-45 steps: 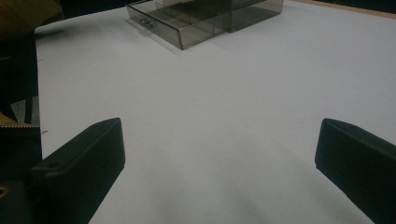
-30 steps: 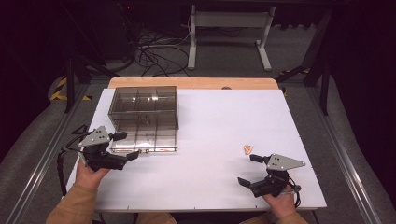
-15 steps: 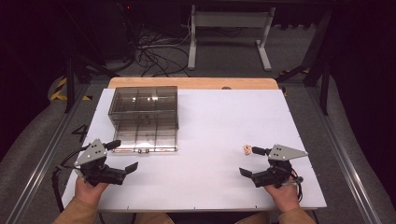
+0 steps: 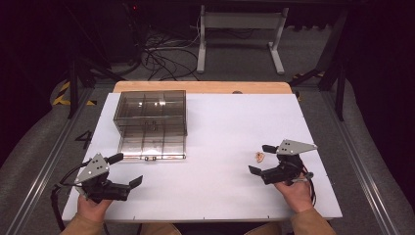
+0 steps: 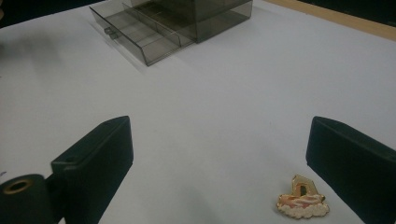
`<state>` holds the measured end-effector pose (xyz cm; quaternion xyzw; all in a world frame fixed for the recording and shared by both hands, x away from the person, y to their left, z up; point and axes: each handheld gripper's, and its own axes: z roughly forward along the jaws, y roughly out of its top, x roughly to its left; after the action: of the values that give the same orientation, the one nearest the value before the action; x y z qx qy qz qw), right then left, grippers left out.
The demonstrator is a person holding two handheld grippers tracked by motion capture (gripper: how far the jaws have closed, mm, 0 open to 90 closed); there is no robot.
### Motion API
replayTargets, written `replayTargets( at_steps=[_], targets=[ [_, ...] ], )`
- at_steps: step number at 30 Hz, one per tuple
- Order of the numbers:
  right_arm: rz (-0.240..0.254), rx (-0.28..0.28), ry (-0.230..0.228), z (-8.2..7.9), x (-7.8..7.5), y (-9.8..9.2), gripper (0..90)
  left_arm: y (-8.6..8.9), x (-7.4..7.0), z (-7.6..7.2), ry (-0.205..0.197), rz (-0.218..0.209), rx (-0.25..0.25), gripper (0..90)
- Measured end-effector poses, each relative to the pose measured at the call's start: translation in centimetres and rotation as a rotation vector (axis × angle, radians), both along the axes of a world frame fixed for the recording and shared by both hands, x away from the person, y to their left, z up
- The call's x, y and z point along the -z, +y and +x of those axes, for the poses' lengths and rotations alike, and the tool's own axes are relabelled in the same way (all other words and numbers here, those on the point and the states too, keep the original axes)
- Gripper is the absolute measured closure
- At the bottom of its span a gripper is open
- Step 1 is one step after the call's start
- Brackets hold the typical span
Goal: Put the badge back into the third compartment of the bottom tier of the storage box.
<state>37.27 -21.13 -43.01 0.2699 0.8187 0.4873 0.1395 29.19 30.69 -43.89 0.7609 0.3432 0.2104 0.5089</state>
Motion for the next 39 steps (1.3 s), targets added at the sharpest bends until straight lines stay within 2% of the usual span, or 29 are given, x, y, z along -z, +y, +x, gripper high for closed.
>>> replayTargets(
  at_steps=[6, 7, 10, 16, 17, 18, 27, 31, 32, 39],
  targets=[
    [-0.039, 0.016, 0.014, 1.0, -0.5, 0.2, 8.5, 0.1, 0.2, -0.2, -0.004, -0.002, -0.012, 0.0],
    [-0.059, 0.019, 0.02, 1.3, -0.6, 0.3, 9.0, 0.1, 0.2, -0.2, -0.003, 0.0, -0.013, 0.0],
    [-0.122, 0.035, 0.081, 2.2, -0.5, 0.8, 9.4, 0.0, 0.3, -0.2, -0.008, 0.003, -0.014, 0.0],
    [-0.151, 0.035, 0.102, 3.1, -0.6, 0.9, 9.8, -0.2, 0.3, -0.2, -0.007, 0.02, -0.005, 0.0],
    [-0.153, 0.039, 0.111, 3.3, -0.6, 0.9, 10.0, -0.2, 0.3, -0.2, -0.006, 0.019, -0.004, 0.0],
    [-0.178, 0.046, 0.133, 3.8, -0.8, 0.9, 10.1, -0.3, 0.3, -0.2, -0.005, 0.021, -0.002, 0.1],
    [-0.226, 0.056, 0.135, 4.6, -1.2, 0.9, 12.6, -0.4, 0.4, -0.2, -0.001, 0.023, 0.003, 0.0],
    [-0.272, 0.055, 0.15, 5.2, -1.1, 0.9, 16.0, -0.4, 0.3, -0.3, -0.008, 0.027, 0.003, 0.0],
    [-0.279, 0.04, 0.155, 5.5, -1.1, 0.8, 18.1, -0.4, 0.3, -0.3, -0.011, 0.025, 0.002, 0.0],
    [-0.292, 0.03, 0.143, 5.8, -1.0, 0.7, 21.1, -0.4, 0.3, -0.4, -0.011, 0.023, 0.002, 0.1]
  ],
)
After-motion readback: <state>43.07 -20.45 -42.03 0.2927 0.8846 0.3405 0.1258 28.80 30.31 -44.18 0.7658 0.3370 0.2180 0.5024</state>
